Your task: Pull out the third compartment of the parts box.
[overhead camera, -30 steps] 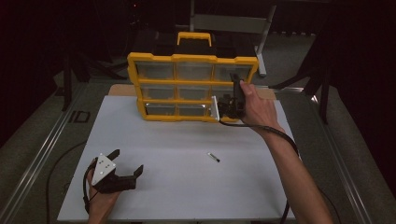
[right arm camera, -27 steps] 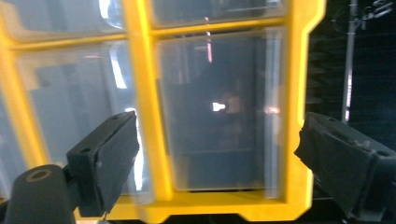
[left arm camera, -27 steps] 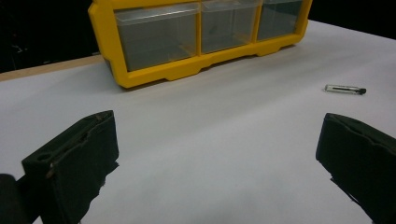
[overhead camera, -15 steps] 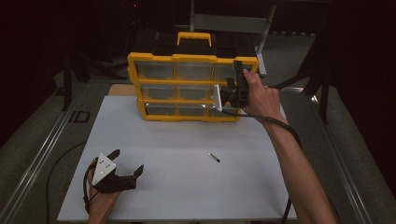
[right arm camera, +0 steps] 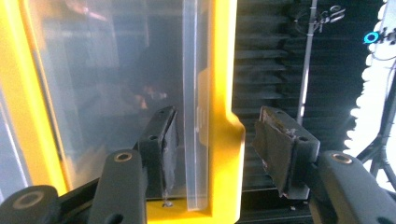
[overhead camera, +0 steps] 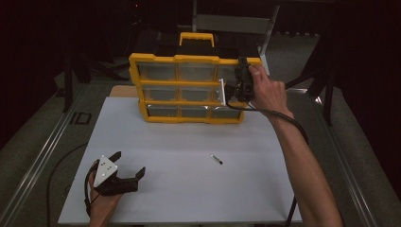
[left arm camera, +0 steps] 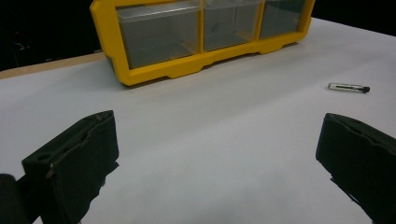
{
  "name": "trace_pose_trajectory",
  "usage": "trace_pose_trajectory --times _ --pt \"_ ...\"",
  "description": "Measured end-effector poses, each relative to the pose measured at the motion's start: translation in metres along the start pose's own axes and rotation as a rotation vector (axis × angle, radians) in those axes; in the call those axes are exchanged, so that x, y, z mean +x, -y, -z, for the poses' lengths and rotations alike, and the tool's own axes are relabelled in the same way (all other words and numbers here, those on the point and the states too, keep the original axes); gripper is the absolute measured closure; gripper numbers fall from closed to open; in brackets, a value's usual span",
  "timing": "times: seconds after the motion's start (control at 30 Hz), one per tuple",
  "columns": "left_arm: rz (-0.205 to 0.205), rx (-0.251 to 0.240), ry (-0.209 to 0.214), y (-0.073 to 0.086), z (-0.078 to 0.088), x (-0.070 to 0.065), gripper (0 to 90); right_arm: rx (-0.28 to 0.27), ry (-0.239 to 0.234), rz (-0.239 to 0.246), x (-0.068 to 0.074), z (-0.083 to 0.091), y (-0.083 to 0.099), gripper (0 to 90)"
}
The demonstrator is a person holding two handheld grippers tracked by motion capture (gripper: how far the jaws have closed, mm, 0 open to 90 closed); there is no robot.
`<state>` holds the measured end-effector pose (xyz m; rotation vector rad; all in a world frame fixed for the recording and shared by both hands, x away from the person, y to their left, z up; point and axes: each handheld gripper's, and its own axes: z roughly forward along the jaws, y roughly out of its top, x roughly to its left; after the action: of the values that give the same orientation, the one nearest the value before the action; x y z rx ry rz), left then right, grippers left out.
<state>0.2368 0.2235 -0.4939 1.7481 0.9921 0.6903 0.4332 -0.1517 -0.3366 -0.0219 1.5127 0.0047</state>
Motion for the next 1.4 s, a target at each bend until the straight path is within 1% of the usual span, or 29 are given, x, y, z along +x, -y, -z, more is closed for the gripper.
trace_pose_trajectory --times 0.13,0.17,0.27,0.4,0.5,0.77,0.9,0.97,1.07,1.17,1.2,1.27,1.3,1.4 --pt "0.001 0.0 -0.001 0.0 0.0 0.0 0.2 0.006 0.011 0.003 -0.001 -0.001 0.002 49.0" --pt "0.002 0.001 -0.001 0.0 -0.001 0.0 0.2 0.005 0.006 0.014 -0.002 -0.001 0.003 51.1" --pt "0.0 0.0 -0.003 0.0 0.0 0.0 0.2 0.005 -0.001 0.025 -0.002 -0.001 0.004 52.6" --pt "0.001 0.0 -0.002 0.0 0.0 -0.001 0.2 0.002 0.016 0.046 0.0 -0.001 0.004 53.5" --pt "0.001 0.0 -0.003 0.0 0.0 0.0 0.2 0.002 0.017 0.051 0.001 -0.001 0.004 53.8" --pt "0.0 -0.001 0.001 0.0 -0.001 0.0 0.2 0.01 0.012 0.024 0.0 0.005 0.004 57.0" --pt "0.0 -0.001 0.002 0.0 -0.001 -0.001 0.2 0.007 0.014 0.024 0.001 0.009 0.003 59.5" --pt "-0.001 0.001 0.002 0.0 -0.001 -0.001 0.2 0.004 0.01 0.021 0.001 0.013 0.004 59.9" --pt "-0.001 0.002 0.003 0.0 -0.001 -0.001 0.2 0.002 0.003 0.03 0.0 0.016 0.003 61.9" --pt "-0.004 0.005 0.004 0.0 -0.002 -0.001 0.2 0.004 -0.017 0.036 -0.001 0.018 0.002 67.8" --pt "-0.005 0.006 0.003 0.0 -0.002 -0.001 0.2 0.01 -0.026 0.037 -0.001 0.019 0.001 69.1" --pt "-0.004 0.006 0.004 0.0 -0.002 -0.001 0.2 0.011 -0.029 0.047 0.0 0.019 0.0 71.6" --pt "-0.005 0.007 0.003 0.0 -0.002 -0.001 0.2 0.018 -0.042 0.049 0.0 0.02 -0.001 73.3" --pt "-0.002 0.006 0.004 0.0 -0.002 -0.001 0.2 0.022 -0.056 0.05 0.0 0.02 -0.001 77.6"
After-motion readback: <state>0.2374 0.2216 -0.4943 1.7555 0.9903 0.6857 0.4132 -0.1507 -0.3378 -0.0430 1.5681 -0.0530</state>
